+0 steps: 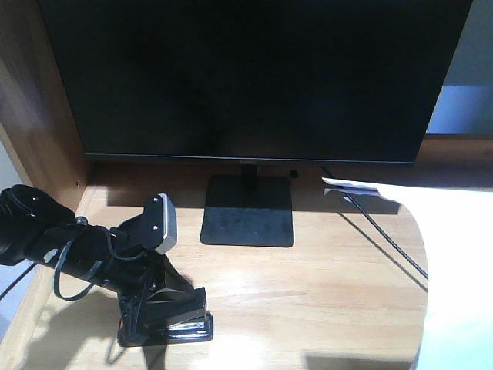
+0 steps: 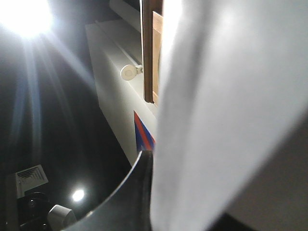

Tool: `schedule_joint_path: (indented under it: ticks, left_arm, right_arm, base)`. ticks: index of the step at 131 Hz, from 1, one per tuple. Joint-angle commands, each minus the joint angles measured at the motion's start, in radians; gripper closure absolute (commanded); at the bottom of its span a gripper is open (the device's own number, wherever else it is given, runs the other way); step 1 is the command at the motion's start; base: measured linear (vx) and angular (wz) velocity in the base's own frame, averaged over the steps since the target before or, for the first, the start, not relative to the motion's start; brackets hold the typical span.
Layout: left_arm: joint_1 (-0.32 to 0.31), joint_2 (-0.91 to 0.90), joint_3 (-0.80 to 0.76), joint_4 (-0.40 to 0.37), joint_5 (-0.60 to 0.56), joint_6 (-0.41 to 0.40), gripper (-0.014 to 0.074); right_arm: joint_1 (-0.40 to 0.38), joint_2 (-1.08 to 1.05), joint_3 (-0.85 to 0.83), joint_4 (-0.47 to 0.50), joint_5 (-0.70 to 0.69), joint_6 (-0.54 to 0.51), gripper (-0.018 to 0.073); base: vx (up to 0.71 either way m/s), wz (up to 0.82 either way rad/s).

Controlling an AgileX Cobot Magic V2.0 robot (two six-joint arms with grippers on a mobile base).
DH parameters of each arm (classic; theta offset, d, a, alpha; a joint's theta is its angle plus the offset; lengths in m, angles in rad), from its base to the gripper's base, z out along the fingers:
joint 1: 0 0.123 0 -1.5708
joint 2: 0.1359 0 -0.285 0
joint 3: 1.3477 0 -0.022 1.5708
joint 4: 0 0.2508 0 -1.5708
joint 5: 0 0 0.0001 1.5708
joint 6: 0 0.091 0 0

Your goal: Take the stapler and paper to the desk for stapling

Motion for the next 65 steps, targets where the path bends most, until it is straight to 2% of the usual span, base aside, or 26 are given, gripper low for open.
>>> schedule_joint_path:
  ticks: [1, 65]
  left_arm:
    - [-0.004, -0.026, -0.024, -0.042, 0.033, -0.002, 0.0603]
    - [-0.004, -0.024, -0.024, -0.042, 0.034, -0.002, 0.0603]
  right_arm:
    - [-0.007, 0.014, -0.024, 0.010, -0.034, -0.007, 0.0565]
    - [-0.007, 0.014, -0.024, 0.010, -0.034, -0.007, 0.0565]
  base:
    - [0.00, 0.00]
    - [0.00, 0.00]
